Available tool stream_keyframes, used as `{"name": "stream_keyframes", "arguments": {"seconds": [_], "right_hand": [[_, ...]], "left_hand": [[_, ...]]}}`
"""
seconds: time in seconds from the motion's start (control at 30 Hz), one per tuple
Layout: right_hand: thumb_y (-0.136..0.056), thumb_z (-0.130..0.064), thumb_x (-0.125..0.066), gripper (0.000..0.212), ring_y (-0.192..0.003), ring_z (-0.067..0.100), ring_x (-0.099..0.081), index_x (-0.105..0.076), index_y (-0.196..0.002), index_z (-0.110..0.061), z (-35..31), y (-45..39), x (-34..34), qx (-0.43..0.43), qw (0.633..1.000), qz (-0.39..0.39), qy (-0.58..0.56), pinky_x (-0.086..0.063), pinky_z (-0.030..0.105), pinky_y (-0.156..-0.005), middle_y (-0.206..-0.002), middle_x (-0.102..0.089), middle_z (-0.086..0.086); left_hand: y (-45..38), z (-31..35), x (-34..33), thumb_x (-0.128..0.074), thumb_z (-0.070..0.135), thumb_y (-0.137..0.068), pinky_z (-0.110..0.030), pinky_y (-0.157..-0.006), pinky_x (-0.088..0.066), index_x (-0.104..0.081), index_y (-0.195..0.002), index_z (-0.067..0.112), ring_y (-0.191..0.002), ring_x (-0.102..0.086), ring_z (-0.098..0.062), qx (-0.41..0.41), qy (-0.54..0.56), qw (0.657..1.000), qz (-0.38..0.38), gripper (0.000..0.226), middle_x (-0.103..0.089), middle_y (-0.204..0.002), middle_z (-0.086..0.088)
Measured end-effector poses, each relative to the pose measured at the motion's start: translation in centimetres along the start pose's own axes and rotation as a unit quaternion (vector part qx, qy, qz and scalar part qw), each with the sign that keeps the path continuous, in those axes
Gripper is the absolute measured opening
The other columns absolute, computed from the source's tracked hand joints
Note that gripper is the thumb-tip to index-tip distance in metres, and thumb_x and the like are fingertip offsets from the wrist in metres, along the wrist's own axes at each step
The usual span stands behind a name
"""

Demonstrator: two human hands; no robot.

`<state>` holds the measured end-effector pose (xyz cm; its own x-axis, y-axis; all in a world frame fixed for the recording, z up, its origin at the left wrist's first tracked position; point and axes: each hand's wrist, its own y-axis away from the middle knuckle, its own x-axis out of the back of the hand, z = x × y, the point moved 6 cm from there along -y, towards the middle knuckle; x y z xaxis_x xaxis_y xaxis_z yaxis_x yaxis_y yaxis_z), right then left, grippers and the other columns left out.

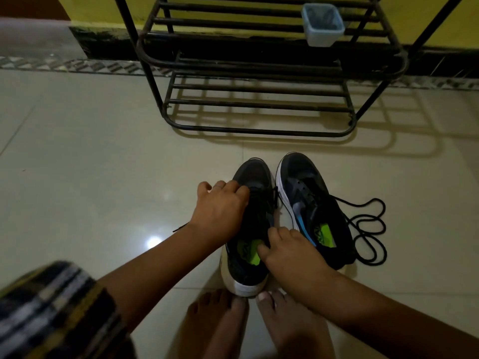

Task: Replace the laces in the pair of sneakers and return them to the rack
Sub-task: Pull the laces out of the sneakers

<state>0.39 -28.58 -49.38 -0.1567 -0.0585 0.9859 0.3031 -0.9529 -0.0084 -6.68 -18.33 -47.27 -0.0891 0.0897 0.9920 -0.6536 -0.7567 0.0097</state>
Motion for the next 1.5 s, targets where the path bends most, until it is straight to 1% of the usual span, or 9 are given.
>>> {"name": "stream_keyframes", "arguments": {"seconds": [0.17,0.43,0.5,0.63,0.77,1.0,1.13,1.27,1.5], "right_hand": [[-0.035,-0.023,-0.082,0.032,-0.048,0.024,-0.057,-0.069,-0.063,-0.016,-0.1,0.0,-0.2,0.009,0.998,-0.059,-0.008,-0.043,0.025,-0.045,-0.065,-0.059,0.01],[-0.028,-0.023,-0.084,0.037,-0.044,0.023,-0.055,-0.067,-0.06,-0.014,0.0,-0.1,0.0,0.01,0.998,-0.058,-0.017,-0.043,0.026,-0.043,-0.065,-0.059,0.01],[-0.026,-0.023,-0.084,0.039,-0.044,0.023,-0.055,-0.067,-0.06,-0.014,0.1,0.0,-0.1,0.011,0.997,-0.068,-0.018,-0.043,0.027,-0.043,-0.066,-0.059,0.01],[-0.025,-0.023,-0.084,0.04,-0.044,0.023,-0.055,-0.067,-0.06,-0.015,0.1,-0.1,-0.2,0.007,0.997,-0.073,-0.017,-0.043,0.027,-0.043,-0.067,-0.059,0.01],[-0.026,-0.022,-0.084,0.04,-0.045,0.024,-0.055,-0.067,-0.061,-0.014,0.1,-0.1,-0.1,-0.001,0.998,-0.062,-0.026,-0.044,0.028,-0.043,-0.068,-0.059,0.011],[-0.028,-0.024,-0.084,0.037,-0.045,0.022,-0.055,-0.068,-0.06,-0.015,0.0,0.0,-0.1,0.01,0.998,-0.059,-0.015,-0.043,0.026,-0.043,-0.067,-0.06,0.009],[-0.031,-0.025,-0.084,0.035,-0.045,0.022,-0.054,-0.067,-0.06,-0.015,0.0,0.0,-0.2,0.015,0.998,-0.055,-0.009,-0.043,0.026,-0.044,-0.067,-0.059,0.009],[-0.036,-0.025,-0.084,0.032,-0.046,0.022,-0.055,-0.067,-0.061,-0.015,-0.1,0.1,-0.5,0.02,0.998,-0.065,-0.012,-0.043,0.027,-0.044,-0.07,-0.06,0.009],[-0.057,-0.021,-0.058,0.011,-0.047,0.02,-0.053,-0.068,-0.061,-0.017,-0.5,-0.1,-0.2,0.036,0.997,-0.067,0.001,-0.042,0.026,-0.045,-0.072,-0.059,0.007]], "left_hand": [[0.0,-2.5,0.2,-0.043,0.022,-0.098,-0.035,-0.084,-0.046,-0.058,-0.098,0.014,-0.093,-0.058,-0.019,0.129,0.335,0.932,0.055,0.017,-0.061,-0.101,-0.001],[-0.4,-5.5,2.6,-0.028,0.016,-0.103,-0.027,-0.057,-0.052,-0.044,-0.083,0.013,-0.05,-0.052,-0.011,0.25,0.741,0.61,0.129,0.027,-0.047,-0.049,0.007],[-0.5,-5.8,2.6,-0.032,0.017,-0.102,-0.025,-0.049,-0.036,-0.046,-0.081,0.015,-0.045,-0.039,-0.008,0.251,0.711,0.649,0.106,0.025,-0.043,-0.052,0.006],[0.2,-4.1,2.1,-0.051,0.026,-0.094,-0.021,-0.065,-0.045,-0.057,-0.096,0.019,-0.071,-0.057,-0.011,0.111,0.373,0.92,0.041,0.01,-0.061,-0.083,0.002],[0.6,-2.3,0.8,-0.043,0.033,-0.097,-0.032,-0.075,-0.046,-0.058,-0.117,0.021,-0.094,-0.059,-0.024,0.039,0.099,0.994,-0.034,0.028,-0.06,-0.108,-0.001],[0.7,-2.9,2.8,-0.05,0.023,-0.095,-0.021,-0.064,-0.041,-0.063,-0.083,0.02,-0.073,-0.055,-0.014,0.055,0.254,0.961,0.099,0.018,-0.058,-0.079,0.004],[0.9,-3.2,1.4,-0.037,0.02,-0.101,-0.009,-0.067,-0.043,-0.057,-0.08,0.013,-0.074,-0.059,0.002,0.16,0.576,0.799,0.07,0.03,-0.07,-0.092,0.002],[1.0,-2.6,0.2,-0.03,0.02,-0.103,-0.023,-0.077,-0.051,-0.049,-0.076,0.012,-0.085,-0.063,-0.02,0.177,0.738,0.651,0.019,0.034,-0.064,-0.075,-0.002],[1.2,-2.8,-0.3,-0.03,0.022,-0.102,-0.012,-0.049,-0.037,-0.044,-0.074,0.014,-0.054,-0.045,-0.007,0.186,0.649,0.737,0.016,0.032,-0.041,-0.053,0.009]]}}
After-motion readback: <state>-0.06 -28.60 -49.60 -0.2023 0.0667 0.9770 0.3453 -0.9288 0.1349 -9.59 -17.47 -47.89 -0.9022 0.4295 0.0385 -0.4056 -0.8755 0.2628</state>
